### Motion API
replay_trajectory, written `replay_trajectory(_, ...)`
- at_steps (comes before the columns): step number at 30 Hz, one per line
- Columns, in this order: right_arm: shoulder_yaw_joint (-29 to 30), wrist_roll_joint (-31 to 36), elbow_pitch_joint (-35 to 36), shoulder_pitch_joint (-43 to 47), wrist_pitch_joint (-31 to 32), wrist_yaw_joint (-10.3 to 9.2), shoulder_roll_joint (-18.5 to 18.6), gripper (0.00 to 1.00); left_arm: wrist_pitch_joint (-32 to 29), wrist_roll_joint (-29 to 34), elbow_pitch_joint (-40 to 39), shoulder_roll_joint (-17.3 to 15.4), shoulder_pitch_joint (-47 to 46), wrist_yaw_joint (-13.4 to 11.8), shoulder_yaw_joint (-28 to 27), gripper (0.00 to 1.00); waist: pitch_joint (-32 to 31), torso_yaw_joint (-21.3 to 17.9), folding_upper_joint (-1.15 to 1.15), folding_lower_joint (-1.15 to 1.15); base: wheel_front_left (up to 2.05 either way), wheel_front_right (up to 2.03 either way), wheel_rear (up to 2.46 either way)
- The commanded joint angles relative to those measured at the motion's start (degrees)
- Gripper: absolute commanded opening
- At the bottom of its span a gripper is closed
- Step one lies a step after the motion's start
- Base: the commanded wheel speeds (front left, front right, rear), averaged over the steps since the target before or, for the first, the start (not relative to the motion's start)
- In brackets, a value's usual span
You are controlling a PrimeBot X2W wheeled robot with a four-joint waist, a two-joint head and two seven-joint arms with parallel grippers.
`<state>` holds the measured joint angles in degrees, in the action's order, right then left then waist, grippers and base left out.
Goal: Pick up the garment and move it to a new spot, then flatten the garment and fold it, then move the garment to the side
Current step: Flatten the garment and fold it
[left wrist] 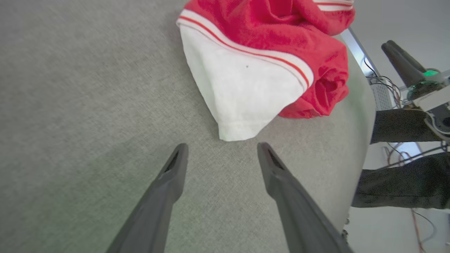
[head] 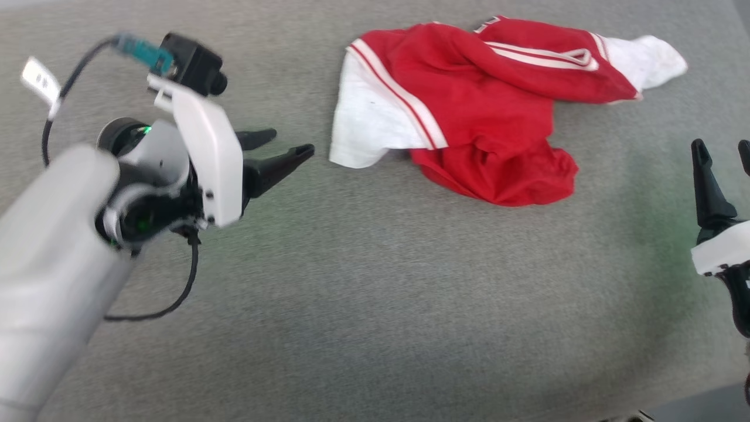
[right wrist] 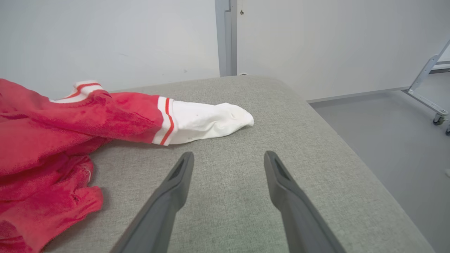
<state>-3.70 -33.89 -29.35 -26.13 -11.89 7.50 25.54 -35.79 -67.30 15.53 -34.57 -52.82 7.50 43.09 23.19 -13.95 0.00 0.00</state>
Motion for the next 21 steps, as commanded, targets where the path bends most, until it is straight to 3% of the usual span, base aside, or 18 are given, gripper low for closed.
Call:
replay_trajectory(1, 0.5, 0.8, 1.2, 0.8, 0.5, -0.02, -1.0, 1.00, -3.1, -2.7, 2.1, 0.9, -1.7, 0.0, 0.1, 1.00, 1.1, -1.5, 0.00, 0.00, 0.00, 0.00, 0.00)
replay_trajectory(7, 2.9, 3.8, 4.5, 2.1, 2.4, -0.02, -3.5, 1.00, -10.8, -7.6, 9.4, 3.9, -6.7, -0.5, 0.1, 1.00, 3.2, -4.0, 0.00, 0.00, 0.00, 0.00, 0.00)
replay_trajectory(17, 4.6, 7.3, 9.4, 3.0, 5.0, -0.02, -8.1, 1.00, -15.0, -5.2, 18.8, 7.7, -11.3, -0.6, 3.9, 1.00, 6.4, -6.9, 0.00, 0.00, 0.00, 0.00, 0.00)
replay_trajectory(18, 4.7, 7.5, 9.9, 3.0, 5.2, -0.02, -8.4, 1.00, -15.2, -5.4, 19.3, 8.0, -11.3, -0.7, 4.0, 0.94, 6.6, -7.0, 0.00, 0.00, 0.00, 0.00, 0.00)
replay_trajectory(19, 4.8, 7.7, 10.2, 3.1, 5.5, -0.02, -8.5, 1.00, -15.5, -6.2, 19.7, 8.4, -11.3, -0.5, 3.9, 0.60, 6.7, -7.1, 0.00, 0.00, 0.00, 0.00, 0.00)
replay_trajectory(20, 5.0, 8.0, 10.6, 3.1, 5.8, -0.02, -8.7, 1.00, -15.6, -7.1, 20.0, 8.7, -11.4, -0.4, 3.5, 0.11, 6.8, -7.1, 0.00, 0.00, 0.00, 0.00, 0.00)
replay_trajectory(21, 5.2, 8.1, 11.0, 3.2, 5.8, -0.02, -8.7, 1.00, -15.6, -7.4, 20.3, 8.9, -11.7, -0.3, 3.4, 0.00, 6.8, -7.0, 0.00, 0.00, 0.00, 0.00, 0.00)
